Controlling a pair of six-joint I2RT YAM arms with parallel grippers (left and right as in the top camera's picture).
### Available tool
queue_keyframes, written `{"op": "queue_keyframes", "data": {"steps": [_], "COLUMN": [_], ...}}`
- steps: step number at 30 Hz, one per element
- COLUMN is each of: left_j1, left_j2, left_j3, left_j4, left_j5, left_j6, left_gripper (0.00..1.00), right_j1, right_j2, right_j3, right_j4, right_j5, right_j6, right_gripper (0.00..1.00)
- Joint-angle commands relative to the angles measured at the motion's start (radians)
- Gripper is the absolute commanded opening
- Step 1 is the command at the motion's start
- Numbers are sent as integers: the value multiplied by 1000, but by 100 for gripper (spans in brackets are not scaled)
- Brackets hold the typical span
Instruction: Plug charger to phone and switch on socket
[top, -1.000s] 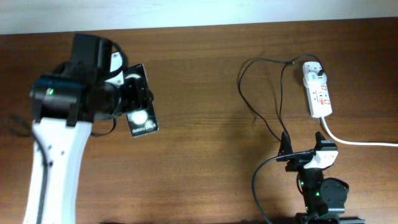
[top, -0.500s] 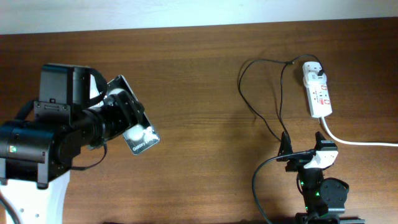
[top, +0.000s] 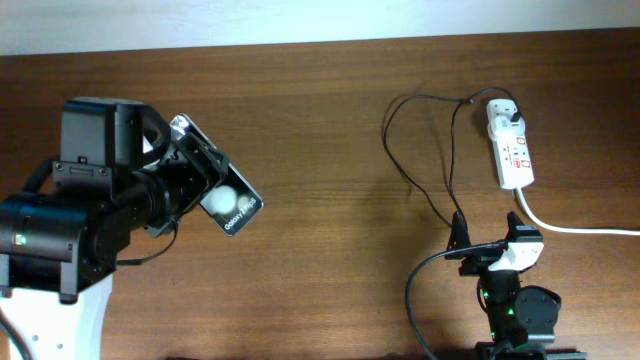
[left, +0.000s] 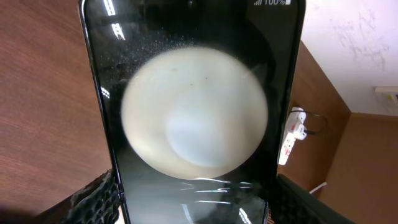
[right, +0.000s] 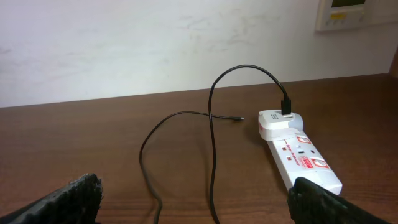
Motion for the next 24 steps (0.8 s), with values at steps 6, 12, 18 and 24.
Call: {"op": "queue_keyframes", "data": {"steps": [6,12,18,24], "left_j1": [6,6,6,6], "left_j2": [75,92,120,176], "left_j3": [-3,-3,-3,-3], "left_j4": [3,-1,2,10], "left_j5": [-119,143,233,285], "left_j6": [159,183,134,111], "left_gripper": [45,45,45,45], "right_j1": [5,5,5,5], "right_j2": [-8,-8,-6,-6], "right_j3": [-5,-5,-5,-5], "right_j4": [-5,-5,12,20], "right_j5": [-2,-2,-199,-705], "right_j6": [3,3,446,994], "right_gripper": [98,99,98,98]}}
